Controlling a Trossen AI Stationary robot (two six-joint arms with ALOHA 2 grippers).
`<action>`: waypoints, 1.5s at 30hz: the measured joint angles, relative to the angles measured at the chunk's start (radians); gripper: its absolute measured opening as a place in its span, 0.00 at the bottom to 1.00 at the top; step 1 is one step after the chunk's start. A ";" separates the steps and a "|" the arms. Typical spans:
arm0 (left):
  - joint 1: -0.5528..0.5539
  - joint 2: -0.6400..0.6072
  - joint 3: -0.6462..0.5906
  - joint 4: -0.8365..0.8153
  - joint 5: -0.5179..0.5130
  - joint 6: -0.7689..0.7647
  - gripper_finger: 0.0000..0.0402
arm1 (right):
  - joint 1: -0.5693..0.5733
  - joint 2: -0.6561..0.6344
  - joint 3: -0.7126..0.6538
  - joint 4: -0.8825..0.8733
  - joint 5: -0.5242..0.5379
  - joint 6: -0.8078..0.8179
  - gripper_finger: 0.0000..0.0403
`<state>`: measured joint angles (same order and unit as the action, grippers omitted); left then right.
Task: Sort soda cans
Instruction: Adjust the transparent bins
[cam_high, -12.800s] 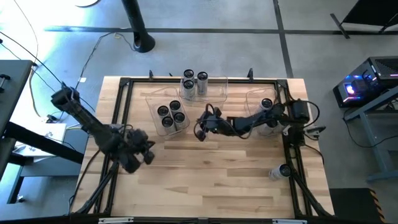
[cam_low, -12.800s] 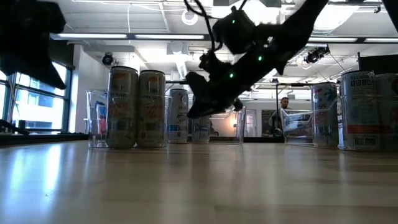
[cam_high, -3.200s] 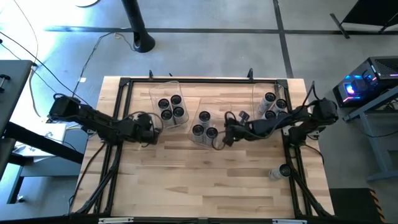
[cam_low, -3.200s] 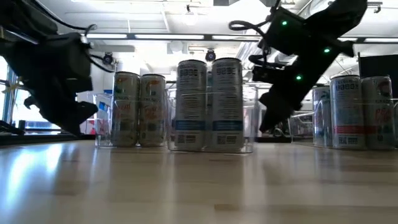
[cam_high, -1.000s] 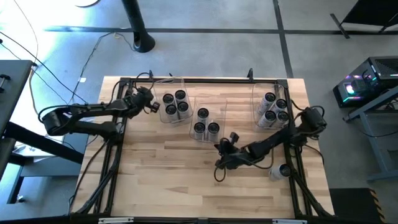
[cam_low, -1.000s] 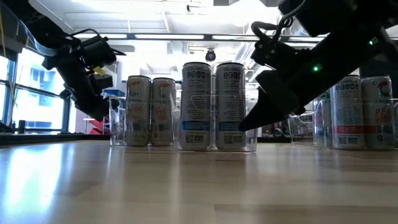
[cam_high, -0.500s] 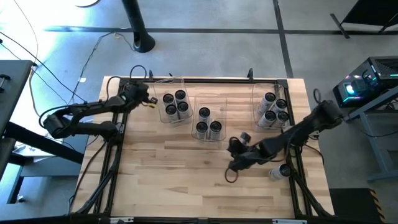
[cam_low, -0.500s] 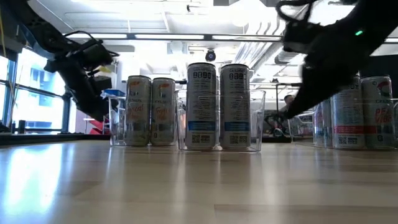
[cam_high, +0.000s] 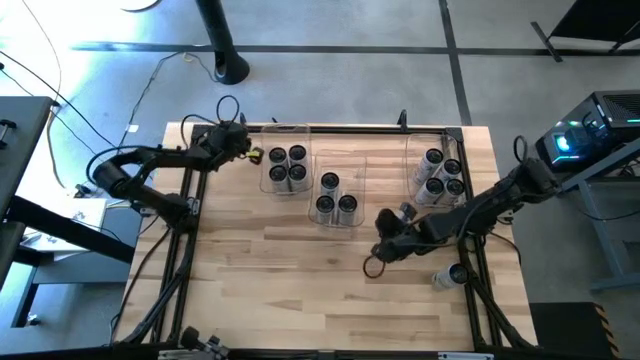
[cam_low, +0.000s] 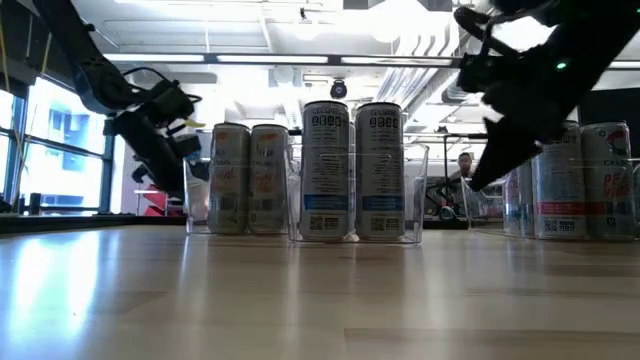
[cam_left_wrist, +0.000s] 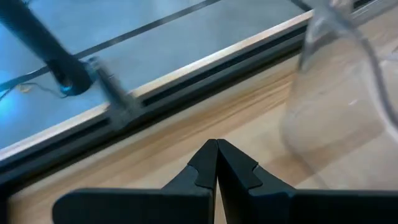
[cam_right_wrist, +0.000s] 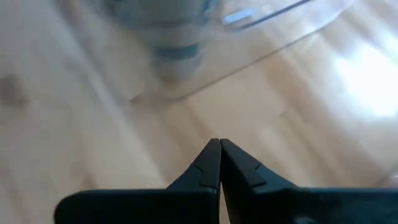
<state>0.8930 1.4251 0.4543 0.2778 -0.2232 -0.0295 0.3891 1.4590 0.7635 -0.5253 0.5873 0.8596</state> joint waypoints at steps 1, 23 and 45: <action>0.000 0.013 0.012 0.004 0.018 0.002 0.00 | -0.016 0.000 0.000 0.000 0.015 -0.005 0.00; -0.255 -0.409 0.048 -0.529 -0.075 -0.030 0.00 | -0.499 0.146 0.000 0.491 -0.088 -0.446 0.00; -0.628 -0.449 0.048 -0.709 -0.342 -0.336 0.00 | -0.697 0.257 0.002 0.777 -0.322 -0.798 0.00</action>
<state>0.2654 0.9766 0.5022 -0.4316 -0.5655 -0.3653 -0.3075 1.7164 0.7650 0.2512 0.2652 0.0617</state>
